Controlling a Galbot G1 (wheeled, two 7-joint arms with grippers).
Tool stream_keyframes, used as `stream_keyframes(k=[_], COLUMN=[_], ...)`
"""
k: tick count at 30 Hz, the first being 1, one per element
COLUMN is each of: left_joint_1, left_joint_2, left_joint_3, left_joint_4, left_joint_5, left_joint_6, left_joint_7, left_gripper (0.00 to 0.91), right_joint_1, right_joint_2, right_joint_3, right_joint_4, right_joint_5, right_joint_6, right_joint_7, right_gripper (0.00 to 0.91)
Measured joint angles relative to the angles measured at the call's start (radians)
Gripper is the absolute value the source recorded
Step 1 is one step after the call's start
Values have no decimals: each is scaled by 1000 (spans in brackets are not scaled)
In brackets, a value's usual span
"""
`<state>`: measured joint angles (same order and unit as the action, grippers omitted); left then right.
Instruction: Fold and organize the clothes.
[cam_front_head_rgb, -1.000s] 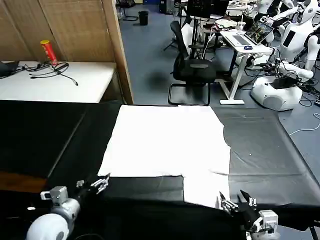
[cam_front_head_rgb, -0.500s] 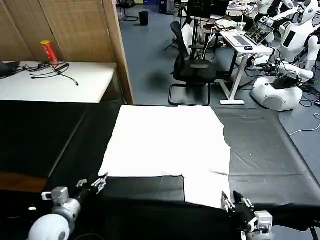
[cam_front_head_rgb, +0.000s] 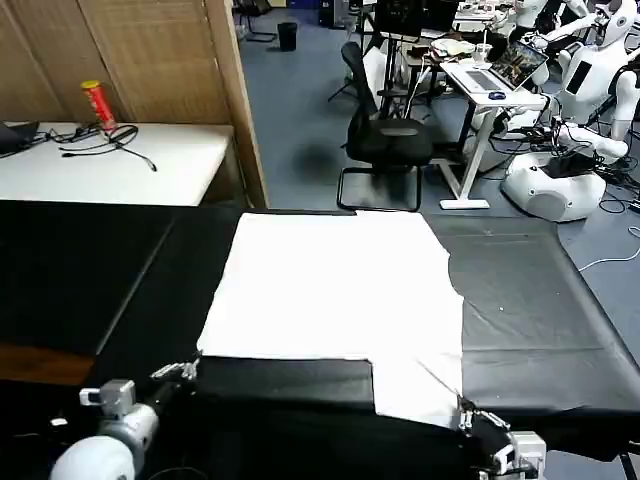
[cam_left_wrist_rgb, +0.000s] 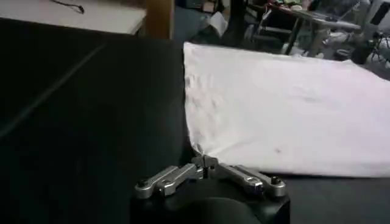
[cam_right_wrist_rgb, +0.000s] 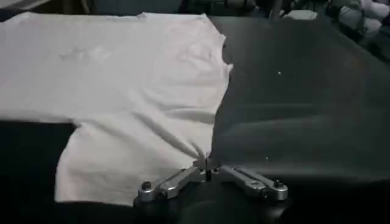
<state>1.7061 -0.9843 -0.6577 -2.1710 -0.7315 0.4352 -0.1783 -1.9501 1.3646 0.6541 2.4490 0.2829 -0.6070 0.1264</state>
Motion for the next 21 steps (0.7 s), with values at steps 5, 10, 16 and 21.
stream_keyframes(k=[5, 10, 16, 21], left_joint_1=[86, 91, -13, -108], left_joint_2=[-9, -36, -85, -115], left_joint_3=[-61, -62, -22, 10], left_joint_4=[-53, -67, -29, 21], left_joint_5=[-4, 31, 123, 165], left_joint_6=[-27, -76, -124, -131], left_joint_7=[-3, -24, -22, -6], left_gripper=[0, 0, 0, 0], right_joint_1=[44, 165, 347, 505], right_joint_2=[-11, -46, -95, -124], right_joint_3=[18, 28, -1, -44], right_joint_4=[-5, -45, -167, -293], right_joint_5=[82, 143, 159, 159], right_joint_6=[79, 111, 114, 122], right_joint_7=[-21, -7, -1, 3], right_gripper=[0, 0, 0, 0])
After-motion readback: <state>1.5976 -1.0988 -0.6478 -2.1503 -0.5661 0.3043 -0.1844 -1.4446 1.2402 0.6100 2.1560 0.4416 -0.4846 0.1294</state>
